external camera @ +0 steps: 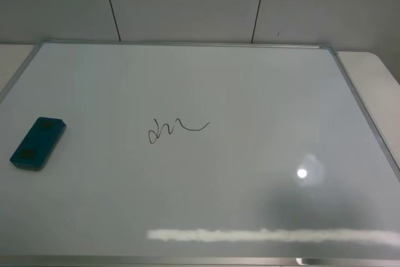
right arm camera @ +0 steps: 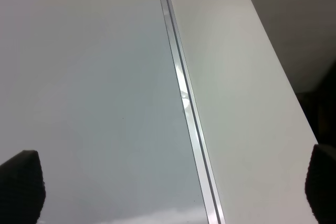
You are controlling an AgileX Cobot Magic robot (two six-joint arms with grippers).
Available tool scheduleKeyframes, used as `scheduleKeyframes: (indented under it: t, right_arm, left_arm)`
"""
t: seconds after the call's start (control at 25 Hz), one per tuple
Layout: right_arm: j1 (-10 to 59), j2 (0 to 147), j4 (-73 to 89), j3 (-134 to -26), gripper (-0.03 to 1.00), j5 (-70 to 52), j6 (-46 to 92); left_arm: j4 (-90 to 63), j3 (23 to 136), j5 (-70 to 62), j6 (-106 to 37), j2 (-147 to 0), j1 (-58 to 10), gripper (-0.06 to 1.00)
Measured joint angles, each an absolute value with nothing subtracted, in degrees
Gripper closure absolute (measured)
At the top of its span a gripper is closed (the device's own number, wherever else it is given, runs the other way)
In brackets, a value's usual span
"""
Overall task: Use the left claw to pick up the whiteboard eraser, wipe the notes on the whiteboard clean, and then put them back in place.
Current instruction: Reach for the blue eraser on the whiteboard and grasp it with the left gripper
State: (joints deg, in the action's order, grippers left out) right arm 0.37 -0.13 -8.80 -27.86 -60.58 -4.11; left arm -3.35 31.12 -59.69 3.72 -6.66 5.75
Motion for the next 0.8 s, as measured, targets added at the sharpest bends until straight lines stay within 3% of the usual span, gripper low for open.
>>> scheduleKeyframes:
  t: [0.56,0.8]
  right_arm:
    - [0.37,-0.13,-8.80,-27.86,-0.02,-60.58,-4.11]
    - [0.37,-0.13,-8.80,-27.86,-0.02,-60.58,-4.11]
  left_arm:
    - [-3.47,43.25,-58.74,-3.85,-40.29,5.75,-0.05]
    - [-1.26,48.02,-59.69,-4.87,-53.08,0.73,-0.05]
